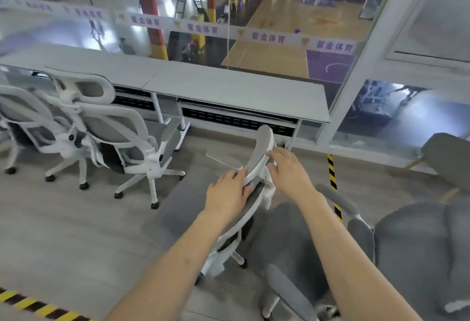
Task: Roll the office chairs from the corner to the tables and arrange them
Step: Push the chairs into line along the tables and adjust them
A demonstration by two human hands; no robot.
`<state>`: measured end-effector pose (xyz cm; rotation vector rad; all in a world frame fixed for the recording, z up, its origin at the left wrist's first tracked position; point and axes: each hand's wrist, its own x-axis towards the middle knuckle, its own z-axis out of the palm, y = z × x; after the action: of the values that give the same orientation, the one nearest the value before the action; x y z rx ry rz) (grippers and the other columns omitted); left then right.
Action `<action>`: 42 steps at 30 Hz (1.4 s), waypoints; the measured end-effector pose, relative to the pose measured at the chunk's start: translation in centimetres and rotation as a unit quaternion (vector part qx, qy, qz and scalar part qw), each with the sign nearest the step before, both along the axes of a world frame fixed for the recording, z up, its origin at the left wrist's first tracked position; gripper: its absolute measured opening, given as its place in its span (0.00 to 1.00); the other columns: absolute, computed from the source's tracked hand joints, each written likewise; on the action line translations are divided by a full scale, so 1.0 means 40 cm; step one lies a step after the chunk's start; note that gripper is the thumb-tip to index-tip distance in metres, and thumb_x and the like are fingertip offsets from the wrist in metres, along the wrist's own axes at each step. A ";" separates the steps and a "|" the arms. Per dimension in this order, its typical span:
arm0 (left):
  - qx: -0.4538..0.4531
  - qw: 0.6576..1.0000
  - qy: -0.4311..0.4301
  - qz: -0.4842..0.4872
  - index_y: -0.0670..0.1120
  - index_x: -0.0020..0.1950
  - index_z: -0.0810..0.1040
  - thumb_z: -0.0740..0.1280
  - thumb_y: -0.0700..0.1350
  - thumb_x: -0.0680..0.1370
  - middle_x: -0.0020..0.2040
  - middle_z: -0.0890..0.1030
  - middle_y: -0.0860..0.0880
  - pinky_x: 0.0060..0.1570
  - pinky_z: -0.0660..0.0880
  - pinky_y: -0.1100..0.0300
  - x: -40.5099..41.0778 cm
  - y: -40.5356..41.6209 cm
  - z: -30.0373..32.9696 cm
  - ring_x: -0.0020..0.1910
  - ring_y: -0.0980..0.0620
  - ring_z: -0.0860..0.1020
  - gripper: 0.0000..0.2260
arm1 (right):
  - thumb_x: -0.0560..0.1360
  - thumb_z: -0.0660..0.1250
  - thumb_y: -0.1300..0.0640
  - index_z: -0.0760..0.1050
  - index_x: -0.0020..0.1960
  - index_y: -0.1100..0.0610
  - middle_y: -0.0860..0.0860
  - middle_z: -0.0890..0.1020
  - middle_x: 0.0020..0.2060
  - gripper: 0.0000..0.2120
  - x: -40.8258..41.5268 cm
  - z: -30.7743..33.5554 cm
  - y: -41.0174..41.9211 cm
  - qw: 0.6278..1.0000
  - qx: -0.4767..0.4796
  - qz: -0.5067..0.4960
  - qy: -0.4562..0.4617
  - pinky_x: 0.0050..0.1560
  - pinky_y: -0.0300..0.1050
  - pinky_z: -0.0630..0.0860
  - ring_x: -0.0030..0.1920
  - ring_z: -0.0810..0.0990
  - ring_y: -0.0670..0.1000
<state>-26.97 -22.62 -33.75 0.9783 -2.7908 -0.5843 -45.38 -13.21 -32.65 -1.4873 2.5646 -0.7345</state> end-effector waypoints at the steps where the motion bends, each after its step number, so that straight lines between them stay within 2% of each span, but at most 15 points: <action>1: 0.007 1.000 -0.008 0.005 0.55 0.75 0.67 0.56 0.58 0.85 0.65 0.76 0.51 0.52 0.73 0.48 -0.013 0.002 -0.004 0.60 0.44 0.77 0.19 | 0.83 0.61 0.57 0.74 0.73 0.54 0.51 0.71 0.75 0.18 -0.028 0.005 -0.015 1.000 0.018 0.022 0.011 0.73 0.53 0.68 0.75 0.67 0.56; 4: 0.026 0.999 -0.017 0.040 0.59 0.77 0.64 0.56 0.54 0.86 0.65 0.76 0.51 0.49 0.70 0.51 -0.035 -0.003 -0.018 0.57 0.44 0.78 0.18 | 0.83 0.61 0.57 0.73 0.74 0.53 0.51 0.70 0.76 0.20 -0.102 0.015 -0.061 0.993 0.063 0.094 0.044 0.76 0.57 0.65 0.78 0.65 0.55; 8: 0.031 0.997 -0.016 0.072 0.63 0.77 0.65 0.55 0.53 0.87 0.64 0.76 0.54 0.56 0.73 0.50 -0.046 -0.010 -0.014 0.58 0.46 0.79 0.18 | 0.86 0.58 0.55 0.68 0.79 0.53 0.51 0.64 0.81 0.21 -0.165 0.046 -0.099 0.967 0.141 0.196 0.076 0.80 0.52 0.53 0.82 0.55 0.55; 13: 0.014 0.996 -0.026 0.080 0.64 0.76 0.66 0.57 0.52 0.86 0.60 0.77 0.54 0.57 0.71 0.48 -0.021 -0.029 -0.018 0.59 0.45 0.77 0.19 | 0.86 0.60 0.55 0.71 0.75 0.51 0.52 0.65 0.80 0.18 -0.172 0.031 -0.111 0.961 0.125 0.238 0.060 0.78 0.55 0.54 0.82 0.53 0.57; 17: 0.008 0.998 -0.020 0.061 0.65 0.73 0.68 0.58 0.51 0.85 0.58 0.79 0.55 0.56 0.72 0.47 0.013 -0.048 -0.023 0.58 0.45 0.77 0.16 | 0.86 0.60 0.54 0.72 0.74 0.49 0.49 0.66 0.78 0.17 -0.148 -0.016 -0.107 0.971 0.096 0.218 0.027 0.81 0.58 0.48 0.83 0.49 0.57; 20: -0.011 0.998 -0.023 0.050 0.66 0.75 0.67 0.58 0.51 0.85 0.61 0.78 0.56 0.59 0.69 0.48 0.063 -0.076 -0.025 0.61 0.47 0.75 0.18 | 0.85 0.61 0.55 0.74 0.71 0.51 0.49 0.70 0.73 0.15 -0.087 -0.048 -0.098 0.979 0.033 0.203 0.016 0.79 0.56 0.52 0.80 0.55 0.57; 22: -0.031 0.998 -0.034 0.040 0.64 0.76 0.67 0.58 0.52 0.86 0.64 0.76 0.55 0.61 0.67 0.48 0.108 -0.098 -0.024 0.64 0.47 0.73 0.19 | 0.85 0.61 0.54 0.75 0.70 0.52 0.48 0.71 0.72 0.14 -0.031 -0.063 -0.094 0.984 0.000 0.179 -0.005 0.79 0.55 0.54 0.78 0.55 0.52; 25: -0.061 0.996 -0.055 0.022 0.63 0.77 0.66 0.56 0.51 0.86 0.66 0.73 0.54 0.61 0.66 0.48 0.177 -0.136 -0.022 0.66 0.47 0.71 0.18 | 0.85 0.63 0.54 0.76 0.69 0.53 0.48 0.72 0.69 0.14 0.055 -0.085 -0.092 0.989 -0.031 0.146 -0.001 0.79 0.60 0.57 0.73 0.58 0.47; 27: -0.071 0.996 -0.059 0.015 0.64 0.76 0.67 0.57 0.49 0.86 0.66 0.73 0.55 0.62 0.66 0.47 0.227 -0.167 -0.022 0.66 0.47 0.71 0.19 | 0.85 0.63 0.53 0.76 0.69 0.53 0.48 0.72 0.68 0.14 0.121 -0.107 -0.099 0.992 -0.046 0.121 -0.005 0.81 0.60 0.54 0.78 0.57 0.50; 30: -0.088 0.995 -0.047 0.009 0.63 0.75 0.67 0.57 0.48 0.85 0.66 0.74 0.56 0.64 0.67 0.47 0.306 -0.221 -0.032 0.66 0.47 0.73 0.19 | 0.85 0.61 0.50 0.76 0.70 0.53 0.49 0.72 0.68 0.16 0.224 -0.128 -0.120 0.995 -0.054 0.088 0.002 0.82 0.52 0.43 0.83 0.52 0.54; 32: -0.107 0.994 -0.026 0.012 0.63 0.73 0.68 0.58 0.47 0.85 0.66 0.74 0.58 0.64 0.66 0.48 0.361 -0.254 -0.046 0.66 0.49 0.72 0.18 | 0.84 0.60 0.45 0.77 0.68 0.53 0.50 0.74 0.65 0.18 0.285 -0.131 -0.137 0.995 -0.065 0.081 0.012 0.82 0.57 0.48 0.81 0.57 0.55; 34: -0.117 0.993 -0.004 0.021 0.63 0.72 0.71 0.60 0.45 0.85 0.66 0.75 0.60 0.65 0.64 0.49 0.412 -0.290 -0.059 0.68 0.50 0.71 0.18 | 0.82 0.59 0.42 0.78 0.66 0.51 0.49 0.75 0.61 0.20 0.342 -0.129 -0.158 0.994 -0.075 0.073 0.031 0.80 0.63 0.55 0.75 0.65 0.55; 35: -0.126 0.992 0.011 0.026 0.62 0.71 0.72 0.61 0.44 0.84 0.66 0.75 0.60 0.66 0.64 0.49 0.435 -0.307 -0.065 0.69 0.50 0.70 0.18 | 0.82 0.60 0.42 0.78 0.65 0.51 0.48 0.74 0.58 0.19 0.369 -0.128 -0.168 0.994 -0.081 0.067 0.039 0.79 0.64 0.55 0.71 0.68 0.54; 38: -0.135 0.989 0.040 0.037 0.60 0.70 0.75 0.64 0.40 0.83 0.67 0.76 0.58 0.68 0.64 0.47 0.490 -0.362 -0.081 0.70 0.49 0.71 0.20 | 0.81 0.66 0.45 0.79 0.65 0.50 0.45 0.73 0.55 0.16 0.435 -0.131 -0.198 0.992 -0.092 0.050 0.067 0.81 0.61 0.52 0.62 0.72 0.50; 42: -0.103 0.994 0.033 0.012 0.60 0.72 0.71 0.61 0.38 0.84 0.73 0.71 0.56 0.69 0.68 0.47 0.537 -0.440 -0.086 0.75 0.47 0.68 0.21 | 0.82 0.66 0.46 0.78 0.66 0.49 0.46 0.75 0.56 0.15 0.502 -0.145 -0.224 0.991 -0.106 0.016 0.085 0.81 0.58 0.55 0.62 0.74 0.51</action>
<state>-5.48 -40.23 -37.20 0.9306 -2.7092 -0.3112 -25.30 -22.16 -38.44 -1.7187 2.6474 -0.9419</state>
